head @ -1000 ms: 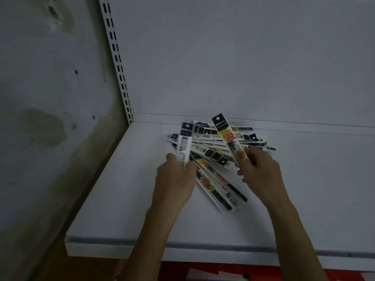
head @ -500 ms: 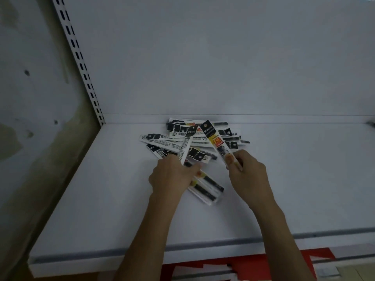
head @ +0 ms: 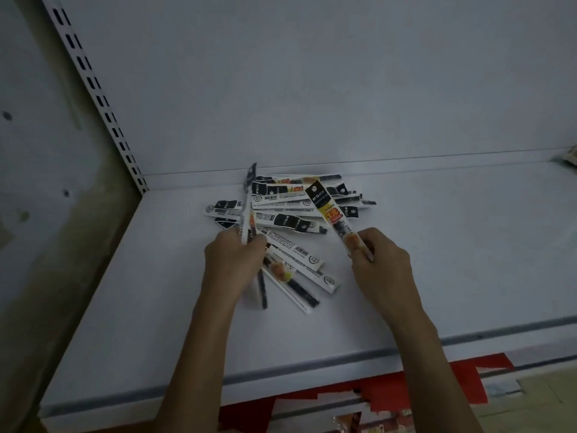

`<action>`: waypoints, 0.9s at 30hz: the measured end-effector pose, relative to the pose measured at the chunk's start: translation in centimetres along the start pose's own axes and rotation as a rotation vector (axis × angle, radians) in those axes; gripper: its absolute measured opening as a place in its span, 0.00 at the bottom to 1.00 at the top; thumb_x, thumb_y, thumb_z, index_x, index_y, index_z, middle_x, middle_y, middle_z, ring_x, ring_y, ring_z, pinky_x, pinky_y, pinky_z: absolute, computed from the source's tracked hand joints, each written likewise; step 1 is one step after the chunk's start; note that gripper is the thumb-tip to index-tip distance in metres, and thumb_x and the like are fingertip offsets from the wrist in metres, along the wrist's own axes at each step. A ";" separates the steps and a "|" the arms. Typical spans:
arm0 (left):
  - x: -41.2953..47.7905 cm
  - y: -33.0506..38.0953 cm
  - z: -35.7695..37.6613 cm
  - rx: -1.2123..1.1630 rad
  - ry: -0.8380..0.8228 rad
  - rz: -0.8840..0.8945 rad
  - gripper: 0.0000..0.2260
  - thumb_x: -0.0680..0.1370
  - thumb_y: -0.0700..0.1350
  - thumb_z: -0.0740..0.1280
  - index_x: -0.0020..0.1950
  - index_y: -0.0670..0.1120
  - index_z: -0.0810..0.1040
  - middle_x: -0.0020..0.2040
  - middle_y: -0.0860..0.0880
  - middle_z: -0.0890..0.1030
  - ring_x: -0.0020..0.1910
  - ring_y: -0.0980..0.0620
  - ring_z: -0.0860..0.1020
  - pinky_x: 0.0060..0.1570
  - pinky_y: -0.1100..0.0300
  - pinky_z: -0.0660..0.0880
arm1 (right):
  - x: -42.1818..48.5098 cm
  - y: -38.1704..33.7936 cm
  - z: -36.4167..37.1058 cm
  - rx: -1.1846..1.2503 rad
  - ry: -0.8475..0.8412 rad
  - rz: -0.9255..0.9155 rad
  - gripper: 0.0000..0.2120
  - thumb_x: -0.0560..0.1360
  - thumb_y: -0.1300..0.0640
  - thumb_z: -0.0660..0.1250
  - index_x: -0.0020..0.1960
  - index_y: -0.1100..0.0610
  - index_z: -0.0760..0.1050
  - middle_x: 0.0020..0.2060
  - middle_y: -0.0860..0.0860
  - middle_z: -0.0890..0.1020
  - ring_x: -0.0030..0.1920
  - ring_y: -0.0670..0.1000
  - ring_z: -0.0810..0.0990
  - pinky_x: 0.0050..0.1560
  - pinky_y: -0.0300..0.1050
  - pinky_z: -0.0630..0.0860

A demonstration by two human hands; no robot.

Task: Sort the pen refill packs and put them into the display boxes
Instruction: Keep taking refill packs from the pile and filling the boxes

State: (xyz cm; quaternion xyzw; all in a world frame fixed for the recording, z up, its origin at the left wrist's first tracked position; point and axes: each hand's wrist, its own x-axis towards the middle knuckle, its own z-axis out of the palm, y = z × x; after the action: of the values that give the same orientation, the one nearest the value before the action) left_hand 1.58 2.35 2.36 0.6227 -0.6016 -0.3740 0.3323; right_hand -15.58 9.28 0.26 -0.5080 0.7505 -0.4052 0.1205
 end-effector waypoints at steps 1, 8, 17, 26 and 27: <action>-0.4 0.2 -0.2 -0.039 0.017 0.014 0.05 0.77 0.43 0.61 0.45 0.44 0.75 0.35 0.50 0.76 0.30 0.56 0.73 0.26 0.66 0.66 | -0.1 0.2 -0.3 0.004 0.013 0.007 0.13 0.79 0.51 0.57 0.44 0.60 0.73 0.32 0.54 0.77 0.33 0.55 0.74 0.31 0.46 0.68; -3.3 3.4 1.8 -0.360 -0.078 0.074 0.04 0.77 0.40 0.60 0.44 0.48 0.70 0.33 0.48 0.75 0.22 0.57 0.72 0.22 0.62 0.70 | -1.0 1.7 -3.8 0.108 0.067 0.064 0.14 0.80 0.56 0.55 0.63 0.45 0.69 0.35 0.46 0.77 0.37 0.48 0.76 0.36 0.45 0.72; -8.8 10.5 14.8 -0.394 -0.389 0.223 0.08 0.80 0.45 0.58 0.43 0.46 0.73 0.26 0.51 0.70 0.24 0.55 0.70 0.25 0.65 0.69 | -2.6 10.3 -16.3 0.027 0.238 0.135 0.14 0.77 0.51 0.61 0.62 0.49 0.72 0.27 0.44 0.68 0.29 0.44 0.69 0.31 0.41 0.66; -16.6 17.1 30.0 -0.371 -0.625 0.350 0.16 0.78 0.56 0.57 0.40 0.46 0.74 0.26 0.53 0.65 0.27 0.53 0.63 0.32 0.56 0.63 | -6.9 22.4 -30.0 0.013 0.392 0.310 0.09 0.79 0.50 0.57 0.51 0.51 0.74 0.37 0.48 0.80 0.40 0.44 0.77 0.38 0.39 0.71; -17.3 17.8 31.6 -0.358 -0.633 0.371 0.15 0.78 0.56 0.57 0.39 0.47 0.74 0.26 0.54 0.66 0.27 0.53 0.63 0.34 0.55 0.64 | -7.2 23.4 -31.4 0.005 0.411 0.321 0.09 0.79 0.50 0.56 0.52 0.51 0.74 0.38 0.47 0.80 0.40 0.43 0.77 0.37 0.38 0.71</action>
State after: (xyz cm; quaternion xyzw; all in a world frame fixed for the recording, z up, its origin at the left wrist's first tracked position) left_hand -34.65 19.78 3.06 0.2900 -0.7016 -0.5799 0.2957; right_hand -46.49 34.37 1.70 -0.2891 0.8292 -0.4775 0.0298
